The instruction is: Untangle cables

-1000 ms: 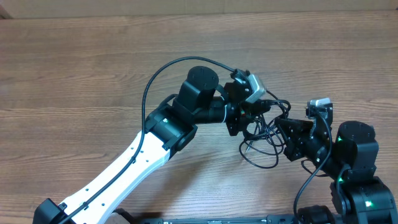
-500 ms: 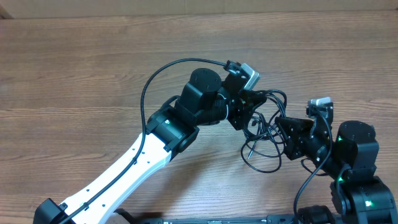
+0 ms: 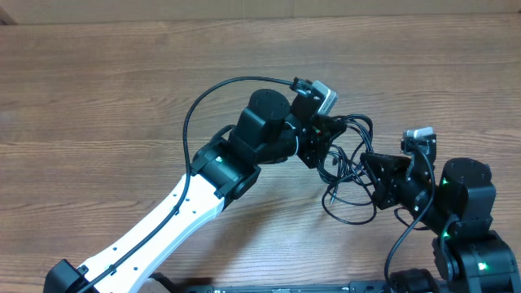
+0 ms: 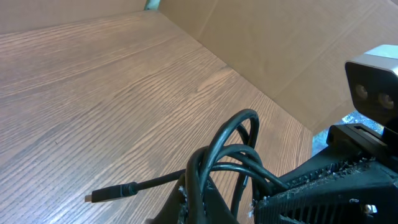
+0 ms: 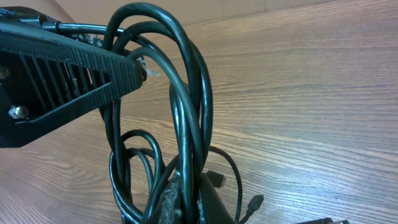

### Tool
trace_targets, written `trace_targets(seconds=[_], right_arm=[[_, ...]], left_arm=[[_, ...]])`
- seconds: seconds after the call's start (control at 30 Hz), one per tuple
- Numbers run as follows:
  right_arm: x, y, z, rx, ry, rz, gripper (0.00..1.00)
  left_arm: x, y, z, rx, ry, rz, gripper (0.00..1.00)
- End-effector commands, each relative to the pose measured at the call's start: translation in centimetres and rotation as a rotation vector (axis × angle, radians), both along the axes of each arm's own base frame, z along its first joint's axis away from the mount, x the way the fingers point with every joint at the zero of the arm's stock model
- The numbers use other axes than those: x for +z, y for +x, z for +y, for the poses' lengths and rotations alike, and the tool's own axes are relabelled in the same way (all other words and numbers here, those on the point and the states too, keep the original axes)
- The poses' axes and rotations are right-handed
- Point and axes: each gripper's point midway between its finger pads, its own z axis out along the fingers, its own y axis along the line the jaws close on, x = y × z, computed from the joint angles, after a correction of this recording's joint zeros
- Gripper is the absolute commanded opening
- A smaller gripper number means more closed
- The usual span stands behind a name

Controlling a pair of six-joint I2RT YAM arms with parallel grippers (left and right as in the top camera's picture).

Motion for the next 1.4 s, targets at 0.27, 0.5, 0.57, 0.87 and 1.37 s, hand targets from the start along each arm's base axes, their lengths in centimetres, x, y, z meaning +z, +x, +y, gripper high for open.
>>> trace_targets(seconds=[0.27,0.5,0.57,0.87,1.37], right_arm=[[0.9,-0.2,0.0,0.002,-0.001,-0.021,0.6],[0.9,-0.2,0.0,0.002,-0.001,-0.02,0.9],[0.9,-0.2,0.0,0.002,-0.001,-0.021,0.9],[0.9,-0.2,-0.1,0.002,-0.002,-0.022,0.88],[0.9,-0.2,0.0,0.005,0.001,-0.02,0.04]], left_arm=[[2.1,0.3,0.5,-0.007,-0.016,-0.095,0.04],[1.6,-2.8,-0.3,-0.242,0.026,-0.225,0.04],[1.1,-3.4,-0.2,-0.279,0.046,-0.237,0.04],[1.7,-7.3,-0.6,-0.509,-0.027,-0.269,0.04],[2.3,-7.6,-0.6,-0.545,-0.052,-0.301,0.04]])
